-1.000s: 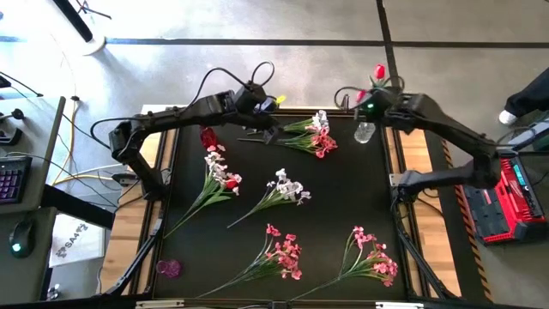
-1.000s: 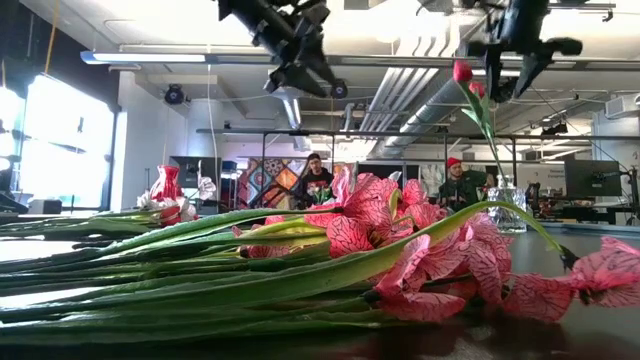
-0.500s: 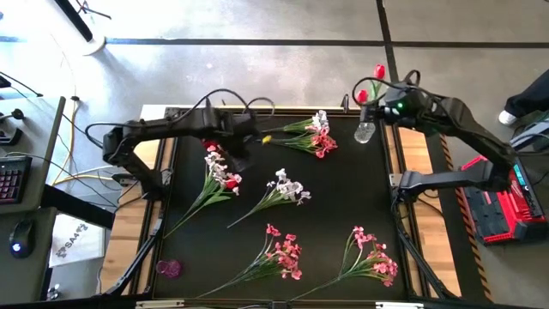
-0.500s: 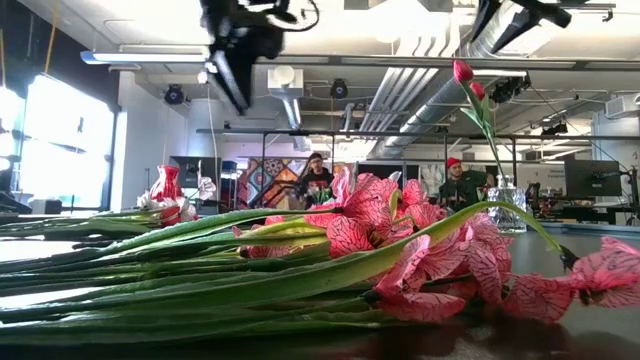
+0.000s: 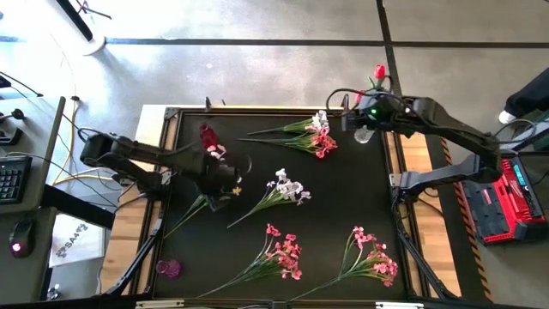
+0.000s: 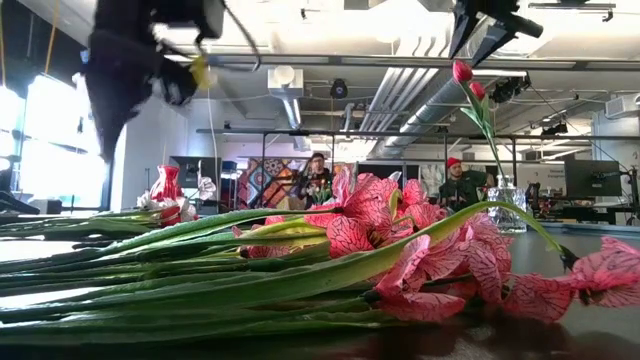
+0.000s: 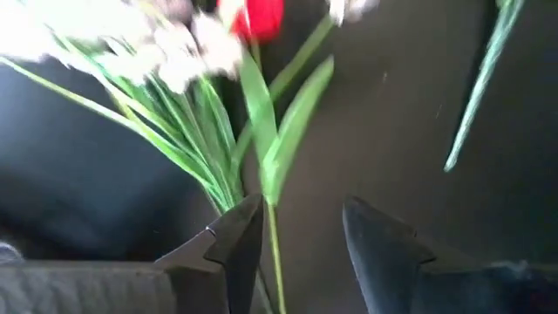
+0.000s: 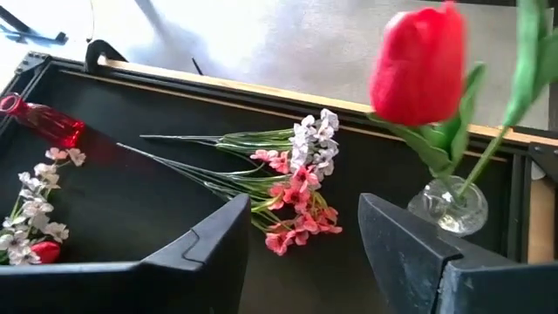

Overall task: Sort flowers into vase by color
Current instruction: Put the red tulip into the transparent vase

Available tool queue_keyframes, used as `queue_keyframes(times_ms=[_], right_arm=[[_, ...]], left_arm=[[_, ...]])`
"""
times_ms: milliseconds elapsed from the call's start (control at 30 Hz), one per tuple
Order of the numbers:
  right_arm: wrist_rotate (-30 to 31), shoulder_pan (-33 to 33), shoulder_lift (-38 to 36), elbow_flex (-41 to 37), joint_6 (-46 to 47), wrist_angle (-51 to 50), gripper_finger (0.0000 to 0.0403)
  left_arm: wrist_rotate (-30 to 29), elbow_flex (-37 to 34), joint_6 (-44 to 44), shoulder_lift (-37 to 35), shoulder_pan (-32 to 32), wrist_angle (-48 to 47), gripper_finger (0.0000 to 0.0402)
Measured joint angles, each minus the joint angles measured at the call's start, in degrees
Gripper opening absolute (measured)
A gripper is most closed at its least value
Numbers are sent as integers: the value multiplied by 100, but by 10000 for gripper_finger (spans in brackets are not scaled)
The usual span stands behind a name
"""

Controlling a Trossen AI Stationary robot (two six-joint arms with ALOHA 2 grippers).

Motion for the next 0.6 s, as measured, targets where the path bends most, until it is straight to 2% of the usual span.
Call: queue_keyframes(times_ms=[100,300,433,600], right_arm=[[-86,0,139,0,-168,172,201],[-398,0,255,-2,-298,346,201],[-402,0,255,-2,-298,357,201],[-557,0,255,-2,-270,326,201]], left_arm=[[208,-423,-337,2,-220,407,135],[167,-893,-789,0,-391,840,131],[155,-1338,-938,0,-445,1609,131],[146,-1662,-1190,21,-452,1672,131]])
